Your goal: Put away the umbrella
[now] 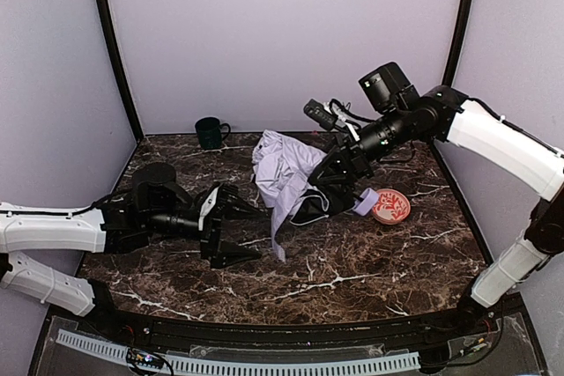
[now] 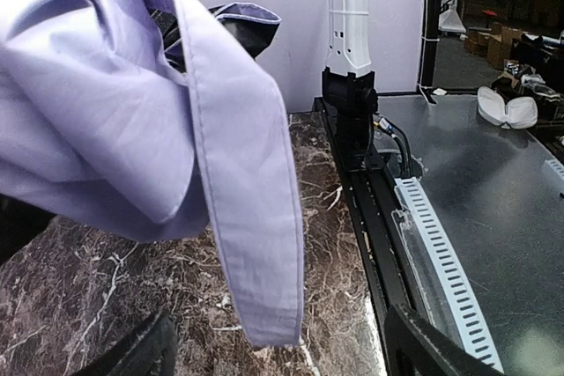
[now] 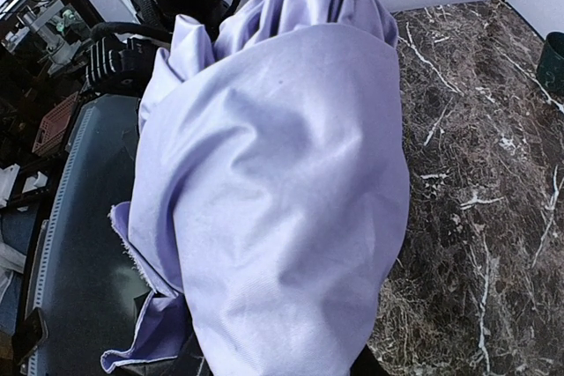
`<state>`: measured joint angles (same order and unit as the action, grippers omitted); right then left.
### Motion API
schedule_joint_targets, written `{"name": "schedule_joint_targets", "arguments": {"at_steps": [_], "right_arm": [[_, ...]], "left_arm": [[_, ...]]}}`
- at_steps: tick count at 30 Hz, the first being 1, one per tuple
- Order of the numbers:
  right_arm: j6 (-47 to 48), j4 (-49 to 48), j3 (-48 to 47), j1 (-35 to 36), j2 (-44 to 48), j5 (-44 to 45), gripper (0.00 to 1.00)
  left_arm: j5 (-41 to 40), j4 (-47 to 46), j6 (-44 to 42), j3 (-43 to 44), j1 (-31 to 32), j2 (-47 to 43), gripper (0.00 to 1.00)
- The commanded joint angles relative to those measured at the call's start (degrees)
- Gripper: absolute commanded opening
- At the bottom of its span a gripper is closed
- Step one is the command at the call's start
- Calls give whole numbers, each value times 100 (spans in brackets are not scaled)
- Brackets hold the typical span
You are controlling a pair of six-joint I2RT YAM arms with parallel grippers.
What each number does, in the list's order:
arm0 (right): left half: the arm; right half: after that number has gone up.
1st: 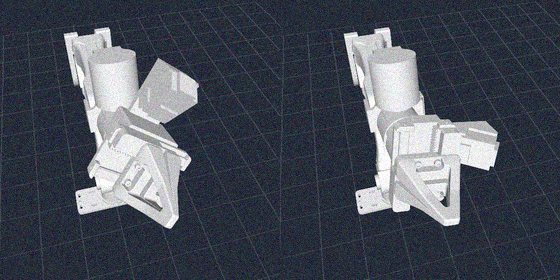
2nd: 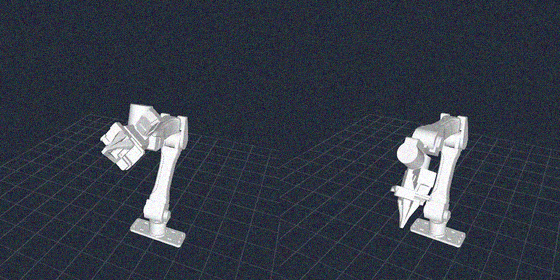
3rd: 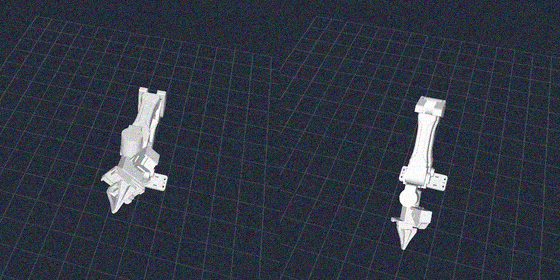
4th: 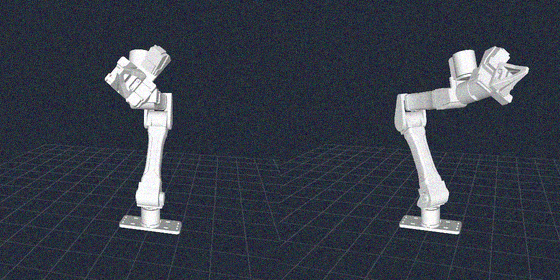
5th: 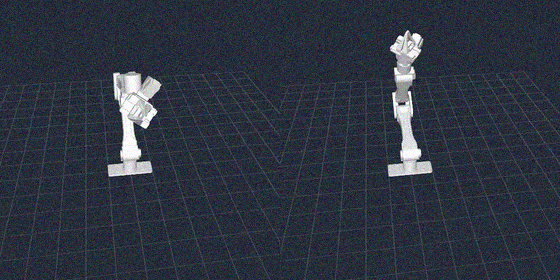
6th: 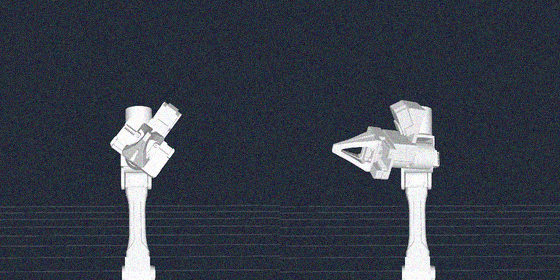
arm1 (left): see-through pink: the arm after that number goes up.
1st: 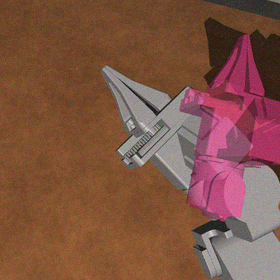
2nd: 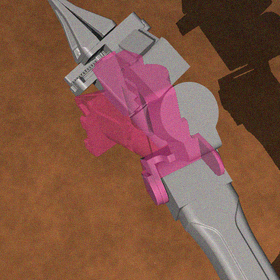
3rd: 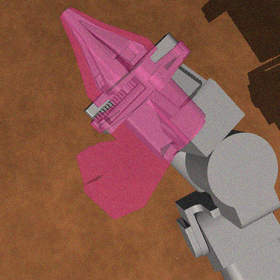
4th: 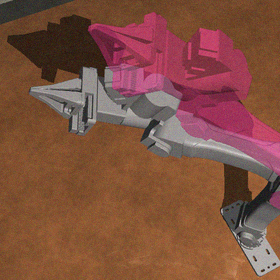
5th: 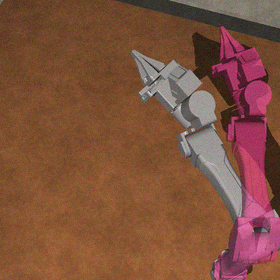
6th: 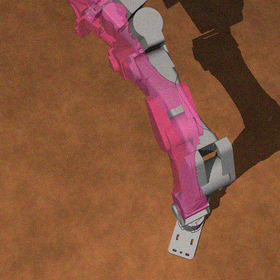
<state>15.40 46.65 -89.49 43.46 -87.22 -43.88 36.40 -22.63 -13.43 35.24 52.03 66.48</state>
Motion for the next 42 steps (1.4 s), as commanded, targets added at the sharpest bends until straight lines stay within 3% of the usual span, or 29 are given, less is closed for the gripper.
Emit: {"name": "schedule_joint_targets", "arguments": {"at_steps": [1, 8, 13, 19, 22, 25, 27, 28, 32, 37, 42], "right_arm": [[431, 170, -418, -1, 17, -390, 0], [1778, 1402, -1061, 4, -115, -615, 0], [1805, 1300, -1323, -1, -174, -408, 0], [1821, 1399, -1744, 2, -364, -302, 0], [1780, 1451, -1808, 4, -508, -213, 0], [1749, 1440, -1786, 0, -499, -250, 0], [1732, 1422, -1754, 4, -458, -250, 0], [1721, 1407, -1741, 2, -453, -232, 0], [1408, 1328, -1839, 2, -450, -15, 0], [993, 1366, -2120, 4, -116, 217, 0], [643, 861, -1587, 35, 287, -313, 0]], "left_arm": [[265, 280, -128, 157, -87, -253, 87], [1184, 282, -4, 1092, -189, 589, 79], [1856, -1029, 797, 1039, -13, 983, 79], [1819, -1069, 699, 1013, 325, 1210, 75], [1783, -1082, 716, 1086, 392, 1360, 60], [1704, -953, 665, 1148, 396, 1405, 22], [1551, -816, 521, 1058, 393, 1301, 4], [1453, -759, 471, 995, 395, 1232, 0], [1142, -284, 163, 728, 396, 928, 0], [71, 496, -461, 278, 237, 492, 0], [-423, 686, -923, 243, -78, 660, 0]]}}
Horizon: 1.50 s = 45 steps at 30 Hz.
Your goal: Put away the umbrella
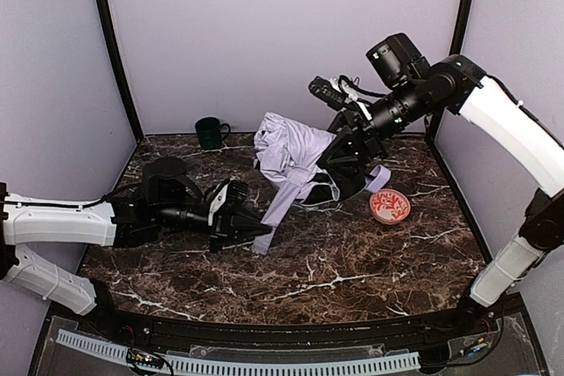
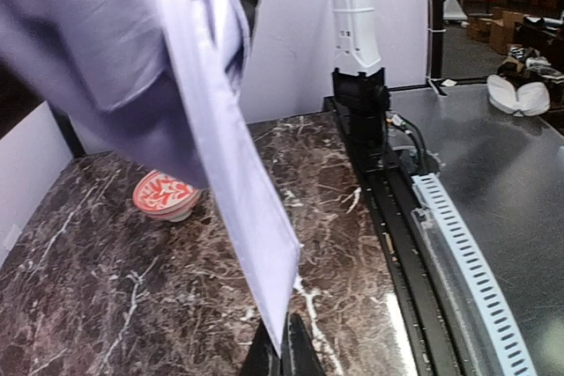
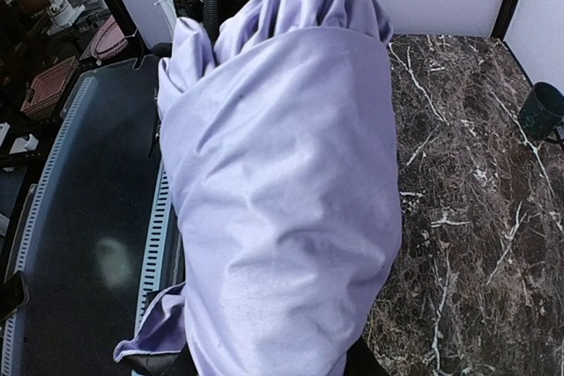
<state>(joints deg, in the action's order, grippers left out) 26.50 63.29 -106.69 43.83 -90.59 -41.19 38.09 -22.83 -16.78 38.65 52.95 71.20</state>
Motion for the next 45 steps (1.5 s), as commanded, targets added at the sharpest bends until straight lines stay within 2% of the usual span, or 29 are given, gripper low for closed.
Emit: {"name": "schedule_joint_targets", "arguments": {"at_steps": [1, 6, 11, 15, 18, 22, 27, 31, 33, 36, 40, 45], "right_arm": [[-502, -906, 267, 59, 674, -732, 0], [-245, -1044, 1070, 905, 723, -1234, 0], [-271, -1357, 1931, 2045, 614, -885, 0], [-597, -1899, 2879, 2445, 541, -625, 0], [-954, -2698, 3791, 2503, 361, -610, 0], [-1755, -4209, 5060, 2500, -199, -412, 0], [-2194, -4558, 5008, 2378, -1131, 559, 0], [-2698, -4786, 5067, 1972, -1388, 917, 0], [-2877, -4872, 5100, 1863, -1443, 1410, 0], [-3156, -5225, 5080, 1804, -1524, 1654, 0], [-3479, -5787, 5235, 1804, -1401, 1894, 24], [-3709, -6123, 5232, 1800, -1514, 2116, 40]], "left_arm": [[-734, 785, -730, 34, -219, 335, 0], [-1017, 815, -1624, 632, -614, 1047, 0], [-1219, 308, -2512, 777, -775, 1307, 0], [-1207, -245, -2867, 799, -812, 1413, 0], [-1224, -420, -2975, 898, -804, 1424, 0], [-1230, -1173, -2731, 524, -757, 1061, 0], [-1911, -1080, -3111, 127, -156, 742, 0], [-2208, -1440, -2699, -424, 36, 376, 0], [-2305, -1452, -2548, -604, 164, 178, 0], [-2436, -1285, -2344, -756, 382, -7, 0], [-2654, -1352, -2057, -1131, 573, -294, 0], [-2927, -875, -2204, -1274, 1037, -313, 0]]}}
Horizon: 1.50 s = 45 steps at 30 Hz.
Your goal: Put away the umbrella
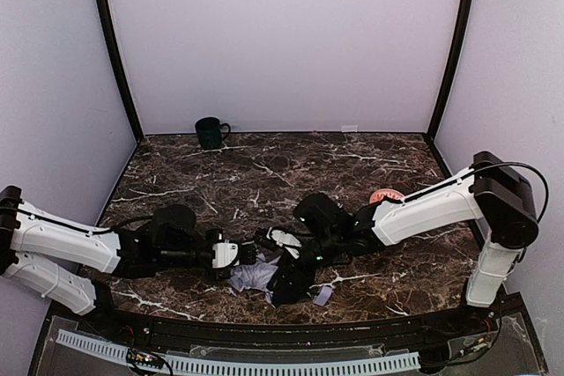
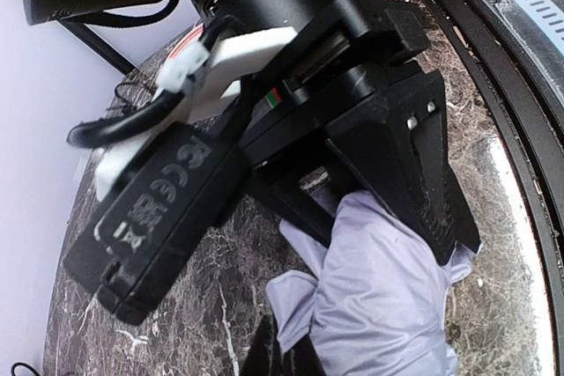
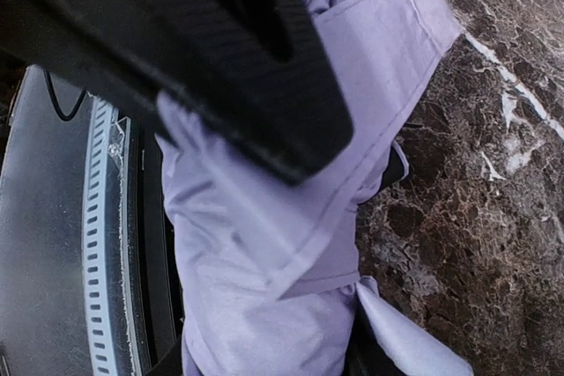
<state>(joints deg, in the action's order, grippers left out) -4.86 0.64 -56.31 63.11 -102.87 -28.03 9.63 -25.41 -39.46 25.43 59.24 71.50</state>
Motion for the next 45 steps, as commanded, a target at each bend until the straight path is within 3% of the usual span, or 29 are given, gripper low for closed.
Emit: {"name": "schedule_joint_targets", "arguments": {"at_steps": [1, 3, 7, 10, 14, 17, 23, 27, 33, 40, 45], "right_arm": [[-629, 79, 176, -124, -332, 871, 42], [-767, -58, 193, -124, -373, 1055, 42], [-961, -297, 201, -107, -344, 1315, 54], [-1011, -307, 197, -89, -335, 1456, 53], [-1198, -412, 200, -76, -402, 1598, 42], [-1137, -396, 153, -2, -418, 1637, 50], [-564, -190, 177, 167, 50, 1829, 56], [-161, -402, 356, 284, 371, 1629, 73], [518, -288, 609, 498, 667, 1586, 74], [1665, 765, 238, 736, 1110, 1197, 75], [1985, 1585, -166, 732, 1537, 721, 77]], "left_arm": [[-223, -477, 4, 59, 569, -313, 0], [-528, -323, 4, 36, 885, -280, 0], [-1028, -110, -174, -58, 1455, -167, 0], [-1531, 345, -423, -99, 1906, 48, 0], [-1955, 206, -710, -103, 2527, 548, 0], [-2595, -150, -886, 66, 2722, 1104, 0], [-2679, 104, -1142, -75, 3213, 1542, 0], [-3009, 404, -1209, -11, 3559, 2071, 0], [-2854, 433, -1209, -111, 3725, 2453, 0], [-2752, 609, -1262, -153, 3726, 2501, 0], [-2765, 706, -1247, -115, 3733, 2528, 0]]}}
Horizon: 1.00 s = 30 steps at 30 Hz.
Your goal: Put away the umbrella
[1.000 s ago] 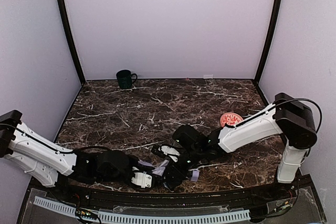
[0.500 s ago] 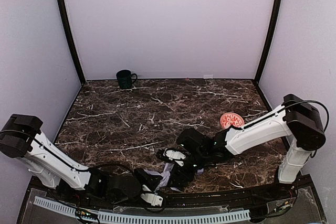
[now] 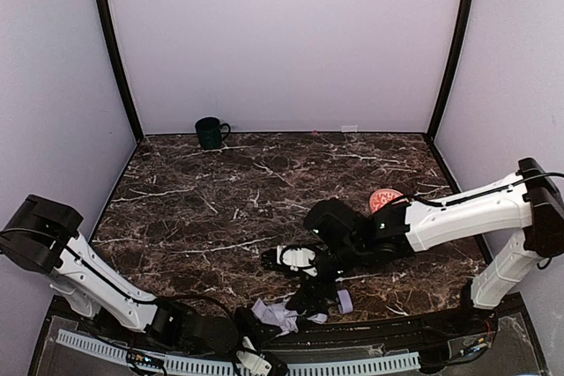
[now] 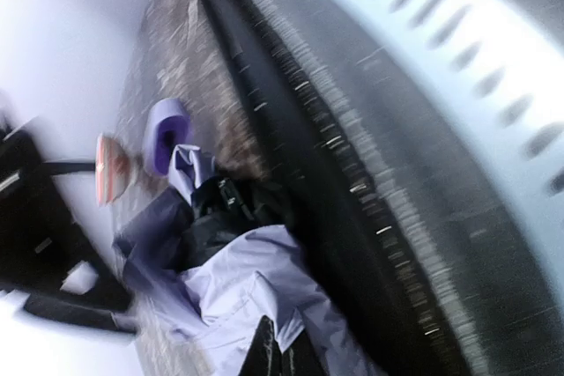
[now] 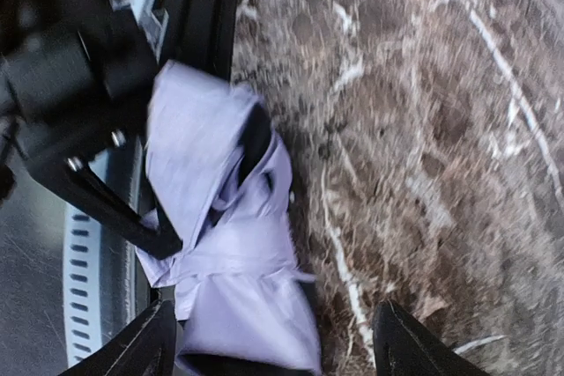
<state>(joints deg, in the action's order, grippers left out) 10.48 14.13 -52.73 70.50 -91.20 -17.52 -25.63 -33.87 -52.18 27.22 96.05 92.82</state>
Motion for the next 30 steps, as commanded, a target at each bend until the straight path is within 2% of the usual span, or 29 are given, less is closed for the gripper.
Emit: {"name": "schedule_joint_targets", "arguments": {"at_steps": [1, 5, 9, 14, 19, 25, 30], "right_arm": [[475, 404, -655, -15, 386, -444, 77], [39, 631, -1219, -342, 232, -782, 77], [-530, 1219, -1718, -543, -428, -202, 69], [-977, 671, -1048, -404, -615, -717, 73], [-1107, 1066, -1292, -120, -1274, -939, 78], [-1121, 749, -861, -41, -1495, -1214, 79], [-1050, 735, -915, -2, -1564, -1615, 79]], "left_arm": [[761, 1571, 39, -280, 54, 413, 0], [763, 1633, 37, -236, 62, 438, 0], [679, 1707, 107, -202, 79, 457, 0], [622, 1801, 168, -194, 111, 463, 0], [577, 1815, 95, -179, 121, 487, 1], [530, 1853, 121, -182, 129, 527, 1], [477, 1891, 112, -155, 127, 551, 1]]}}
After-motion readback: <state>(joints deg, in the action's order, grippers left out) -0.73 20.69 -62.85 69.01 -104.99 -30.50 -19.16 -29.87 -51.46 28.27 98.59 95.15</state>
